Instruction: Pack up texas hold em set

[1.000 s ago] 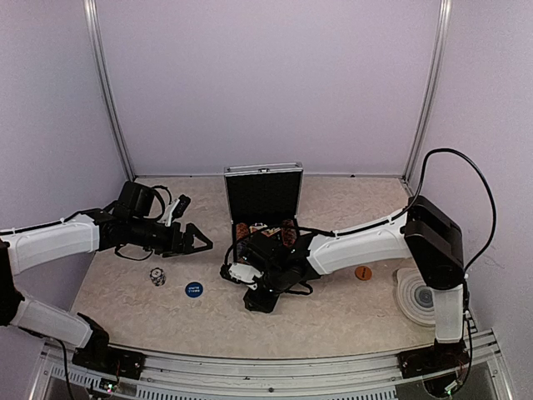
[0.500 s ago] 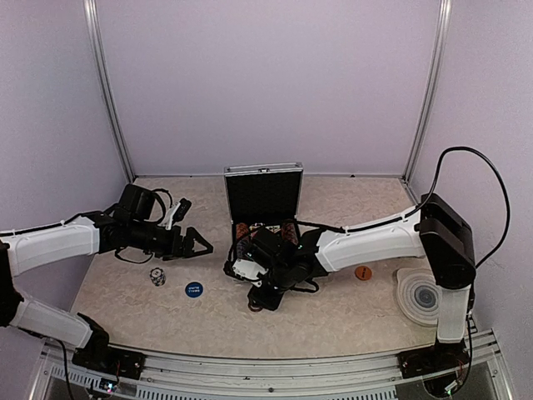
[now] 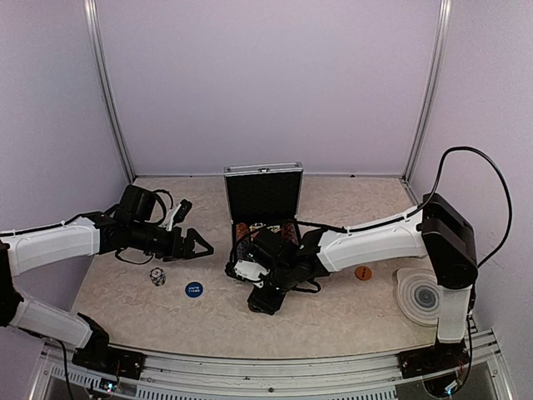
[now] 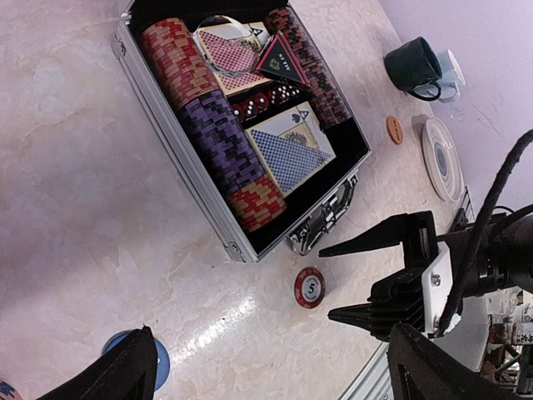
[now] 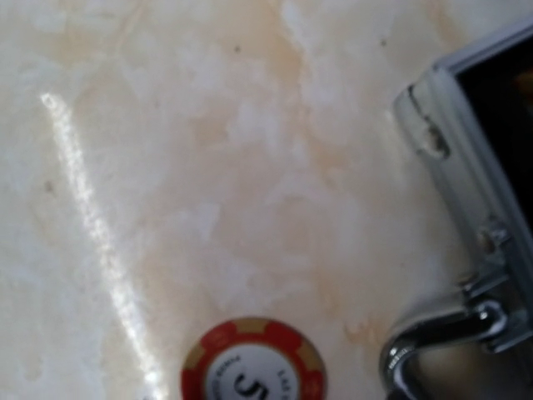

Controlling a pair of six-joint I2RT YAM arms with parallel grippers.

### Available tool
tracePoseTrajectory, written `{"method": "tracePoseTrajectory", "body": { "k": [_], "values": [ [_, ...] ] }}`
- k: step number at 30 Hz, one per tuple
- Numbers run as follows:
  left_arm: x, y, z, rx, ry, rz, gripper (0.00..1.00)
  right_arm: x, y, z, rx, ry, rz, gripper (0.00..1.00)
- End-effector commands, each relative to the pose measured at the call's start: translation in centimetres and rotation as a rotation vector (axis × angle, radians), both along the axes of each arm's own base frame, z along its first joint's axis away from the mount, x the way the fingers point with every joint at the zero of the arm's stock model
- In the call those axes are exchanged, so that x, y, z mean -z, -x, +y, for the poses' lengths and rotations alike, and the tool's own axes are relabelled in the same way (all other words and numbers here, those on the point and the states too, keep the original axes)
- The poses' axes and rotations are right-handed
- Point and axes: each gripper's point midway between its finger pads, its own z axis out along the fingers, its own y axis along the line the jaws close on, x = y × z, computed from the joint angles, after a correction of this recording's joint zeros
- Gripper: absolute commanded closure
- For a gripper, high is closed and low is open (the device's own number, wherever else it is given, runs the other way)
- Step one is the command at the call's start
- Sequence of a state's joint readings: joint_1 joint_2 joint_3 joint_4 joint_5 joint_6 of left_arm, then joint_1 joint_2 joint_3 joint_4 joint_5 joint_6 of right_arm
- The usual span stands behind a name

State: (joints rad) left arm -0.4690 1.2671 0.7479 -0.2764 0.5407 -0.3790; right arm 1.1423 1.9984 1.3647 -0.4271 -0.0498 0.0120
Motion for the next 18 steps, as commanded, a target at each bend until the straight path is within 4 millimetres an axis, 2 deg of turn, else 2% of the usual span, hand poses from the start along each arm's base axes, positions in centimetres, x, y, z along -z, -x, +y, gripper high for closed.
{"method": "tracePoseTrajectory", "body": {
  "k": [1, 11, 18],
  "values": [
    [0.0, 0.0, -0.1, -0.001, 0.002, -0.016, 0.05, 1.4, 0.7, -0.7, -0.010, 0.037, 0.034, 0.38],
    [-0.1, -0.1, -0.2, 0.000, 0.001, -0.020, 0.05, 3.3, 0.9, -0.7, -0.014, 0.074, 0.060, 0.36],
    [0.0, -0.1, -0.1, -0.001, -0.001, -0.021, 0.05, 3.8, 0.8, -0.6, -0.014, 0.080, 0.063, 0.36]
  ]
}}
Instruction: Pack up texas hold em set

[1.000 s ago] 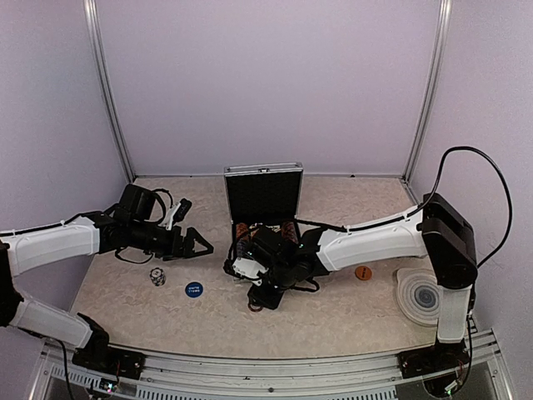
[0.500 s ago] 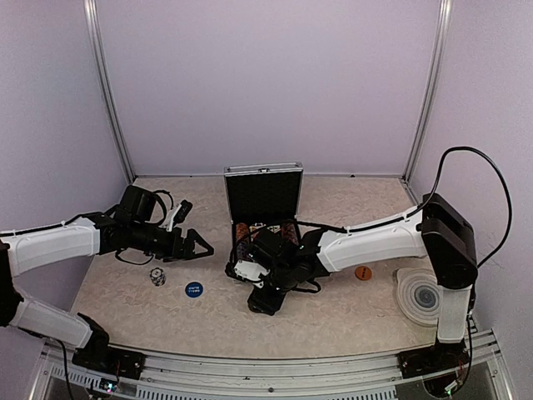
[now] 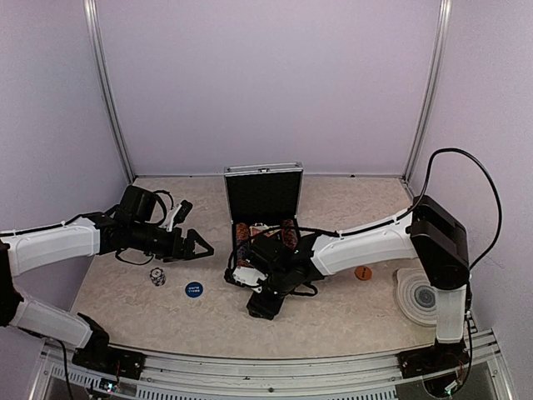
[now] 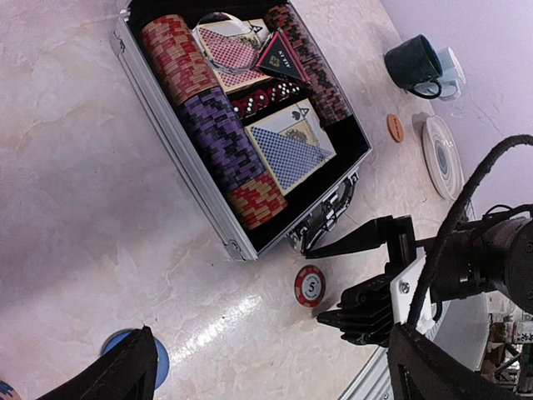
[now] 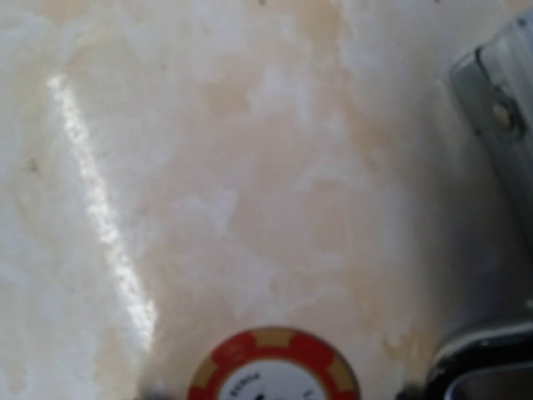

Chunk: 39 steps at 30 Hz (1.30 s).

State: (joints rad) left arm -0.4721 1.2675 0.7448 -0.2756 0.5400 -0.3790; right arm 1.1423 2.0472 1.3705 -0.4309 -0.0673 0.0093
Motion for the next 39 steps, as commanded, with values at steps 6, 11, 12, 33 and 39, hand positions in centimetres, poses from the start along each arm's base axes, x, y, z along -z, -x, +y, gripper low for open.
{"method": "tracePoseTrajectory", "body": {
  "k": [6, 11, 12, 33, 39],
  "values": [
    [-0.1, -0.2, -0.1, -0.004, 0.001, -0.022, 0.05, 2.1, 0.8, -0.3, -0.013, 0.046, 0.056, 0.47],
    [-0.1, -0.1, -0.1, -0.003, 0.000, -0.022, 0.05, 1.8, 1.0, -0.4, -0.016, 0.043, 0.062, 0.55],
    [-0.2, -0.2, -0.1, -0.003, 0.001, -0.024, 0.05, 1.7, 0.9, -0.3, -0.016, 0.042, 0.058, 0.55],
    [0.1, -0.2, -0.2, 0.003, -0.001, -0.016, 0.05, -4.1, -1.0, 0.2, -0.010, -0.049, -0.087, 0.55],
    [0.1, -0.3, -0.3, 0.005, 0.004, -0.013, 0.05, -4.3, -0.7, 0.2, -0.024, -0.049, -0.079, 0.50]
  ]
}}
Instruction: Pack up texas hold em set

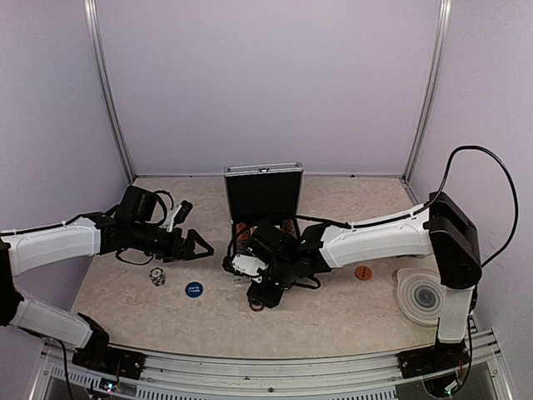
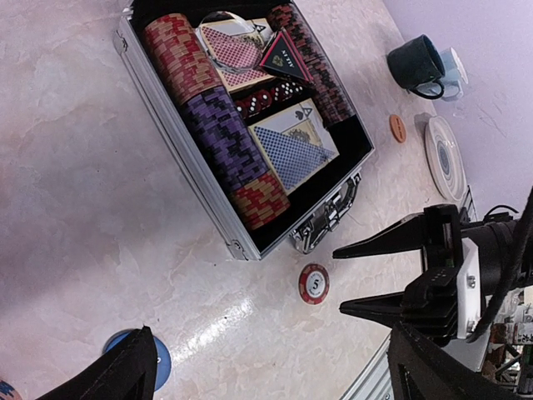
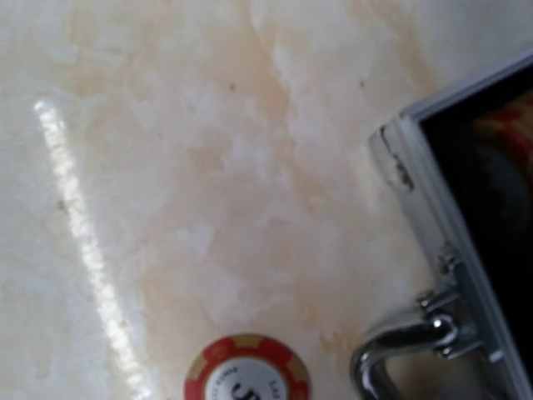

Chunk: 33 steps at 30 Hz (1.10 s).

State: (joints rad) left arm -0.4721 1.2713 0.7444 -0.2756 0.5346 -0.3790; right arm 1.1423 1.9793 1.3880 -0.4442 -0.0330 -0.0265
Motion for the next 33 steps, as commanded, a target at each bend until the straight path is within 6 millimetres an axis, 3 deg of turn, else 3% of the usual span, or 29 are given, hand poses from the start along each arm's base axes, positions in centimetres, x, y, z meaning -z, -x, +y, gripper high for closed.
{"method": "tracePoseTrajectory", "body": {
  "k": [1, 10, 19, 33],
  "values": [
    [-0.1, -0.2, -0.4, 0.008, 0.010, -0.015, 0.05, -0.2, 0.3, -0.4, -0.011, 0.011, 0.005, 0.48],
    [0.2, -0.2, -0.4, 0.009, 0.005, -0.013, 0.05, 3.9, 0.9, -1.1, -0.013, 0.111, 0.064, 0.40],
    [0.4, -0.1, -0.3, 0.009, 0.003, -0.012, 0.05, 5.7, 0.8, -1.2, -0.016, 0.160, 0.080, 0.39],
    [0.5, 0.0, -0.2, 0.011, 0.002, -0.015, 0.05, 6.9, 2.3, -1.5, -0.090, 0.265, 0.128, 0.55]
  ]
}}
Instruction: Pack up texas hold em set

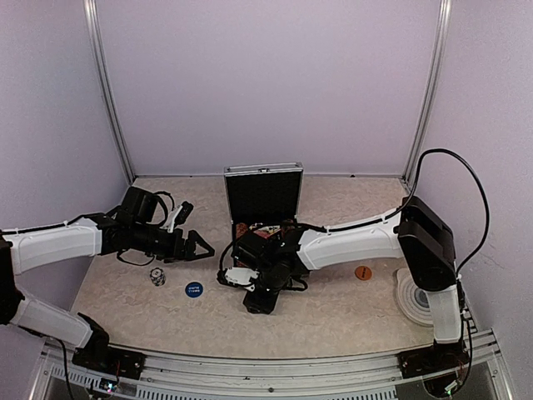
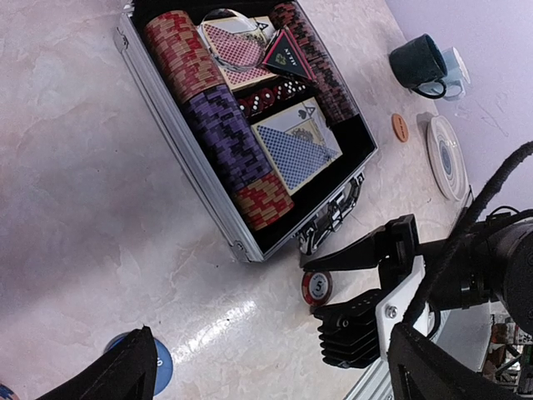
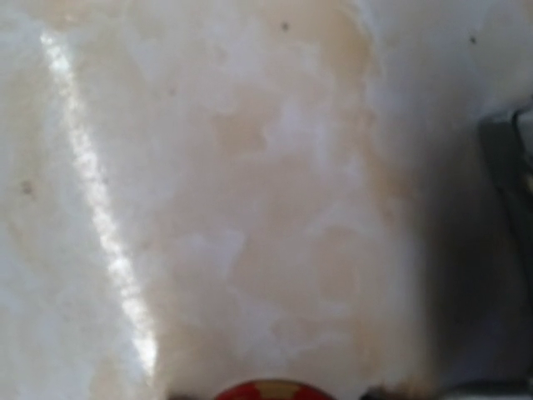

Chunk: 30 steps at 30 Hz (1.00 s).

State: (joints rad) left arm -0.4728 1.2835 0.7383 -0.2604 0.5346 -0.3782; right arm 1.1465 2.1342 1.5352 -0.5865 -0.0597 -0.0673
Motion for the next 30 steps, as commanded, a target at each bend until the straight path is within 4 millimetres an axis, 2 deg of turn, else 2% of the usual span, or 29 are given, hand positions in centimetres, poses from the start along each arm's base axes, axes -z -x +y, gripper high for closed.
{"method": "tracePoseTrajectory", "body": {
  "k": [1, 4, 8, 16, 19, 24, 30],
  "values": [
    [0.1, 0.1, -0.2, 0.011, 0.004, -0.017, 0.05, 3.3, 1.8, -2.0, -0.041, 0.137, 0.062, 0.56],
    [0.0, 0.2, -0.2, 0.012, 0.006, -0.018, 0.05, 3.5, 2.2, -1.9, -0.052, 0.155, 0.074, 0.63],
    [0.1, 0.3, -0.2, 0.014, 0.006, -0.018, 0.05, 3.0, 2.3, -1.4, -0.061, 0.138, 0.068, 0.65],
    [0.0, 0.3, -0.2, 0.015, 0.010, -0.018, 0.05, -1.2, 1.3, 0.6, -0.057, 0.020, 0.005, 0.65],
    [0.1, 0.3, -0.1, 0.013, 0.009, -0.019, 0.05, -2.0, 0.9, 0.8, -0.052, 0.009, -0.010, 0.62],
    [0.1, 0.4, -0.1, 0.014, 0.008, -0.019, 0.05, -0.8, 1.3, -0.2, -0.059, 0.063, 0.010, 0.48],
    [0.2, 0.3, -0.1, 0.012, 0.008, -0.019, 0.05, 0.5, 1.5, -1.1, -0.057, 0.108, 0.020, 0.47]
  ]
}}
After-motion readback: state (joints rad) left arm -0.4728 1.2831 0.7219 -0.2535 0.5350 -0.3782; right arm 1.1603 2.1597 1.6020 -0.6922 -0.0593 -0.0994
